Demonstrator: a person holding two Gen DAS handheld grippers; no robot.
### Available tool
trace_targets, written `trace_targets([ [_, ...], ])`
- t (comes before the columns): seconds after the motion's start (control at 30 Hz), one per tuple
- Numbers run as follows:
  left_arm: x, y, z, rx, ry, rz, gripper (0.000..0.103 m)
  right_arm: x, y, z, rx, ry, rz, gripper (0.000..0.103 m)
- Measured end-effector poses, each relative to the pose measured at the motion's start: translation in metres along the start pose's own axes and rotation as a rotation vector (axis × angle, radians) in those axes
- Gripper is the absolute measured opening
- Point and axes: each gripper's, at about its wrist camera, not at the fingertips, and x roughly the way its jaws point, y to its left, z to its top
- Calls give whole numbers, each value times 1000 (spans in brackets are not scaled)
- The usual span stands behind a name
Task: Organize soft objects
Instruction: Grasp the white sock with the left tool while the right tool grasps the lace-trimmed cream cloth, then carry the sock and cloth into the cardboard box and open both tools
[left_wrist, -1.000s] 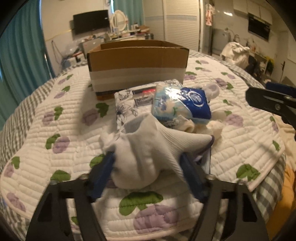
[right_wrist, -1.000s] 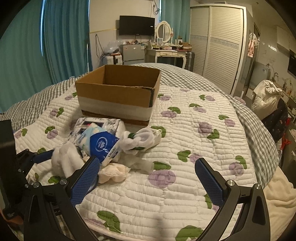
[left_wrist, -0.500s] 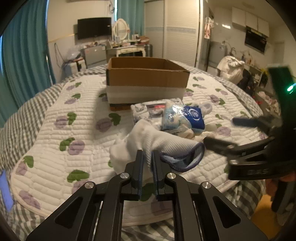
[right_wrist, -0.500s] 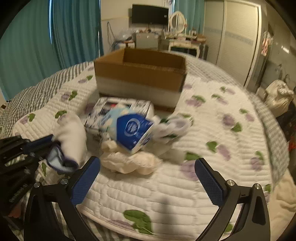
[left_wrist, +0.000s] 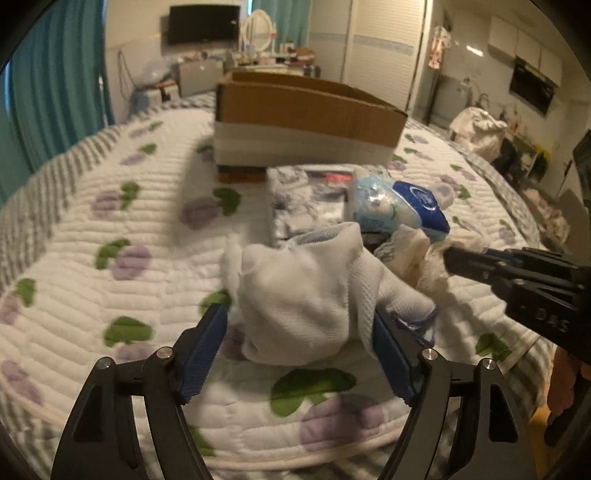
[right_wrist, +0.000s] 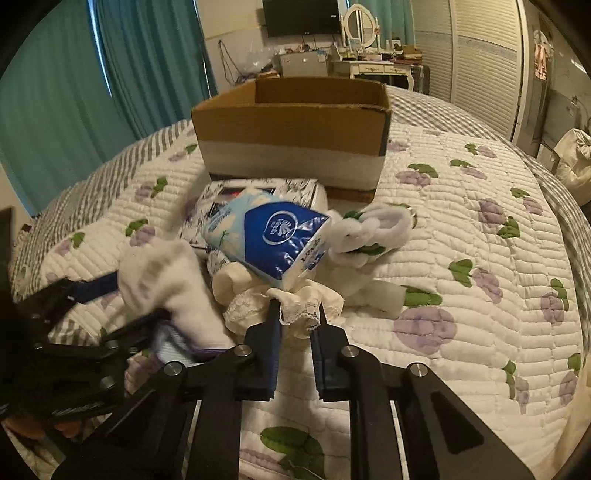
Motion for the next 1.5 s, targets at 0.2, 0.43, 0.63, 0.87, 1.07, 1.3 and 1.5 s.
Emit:
trace_targets([
  [0.2, 8, -13, 1, 47, 0, 3, 66, -14, -12, 2, 19, -29, 10, 14],
  [0.43, -24, -18, 4, 90, -55, 14, 42, -33, -17, 4, 26, -68, 20, 14],
  [0.63, -70, -22, 18, 98, -157, 21, 42, -75, -12, 16, 20, -162, 32, 14],
  [0.87, -98, -17, 73, 100, -255, 60, 42, -115, -10, 68, 8, -289, 54, 14],
  [1.07, -85, -10, 136, 100, -295, 74, 42, -118, -11, 133, -19, -360, 63, 14],
  [1.3, -22, -5, 209, 109, -281, 94, 43, -61, -31, 207, 10, -345, 60, 14],
  [1.5, 48, 2, 240, 127, -231, 109, 44, 20, -60, 237, 61, -258, 62, 14],
])
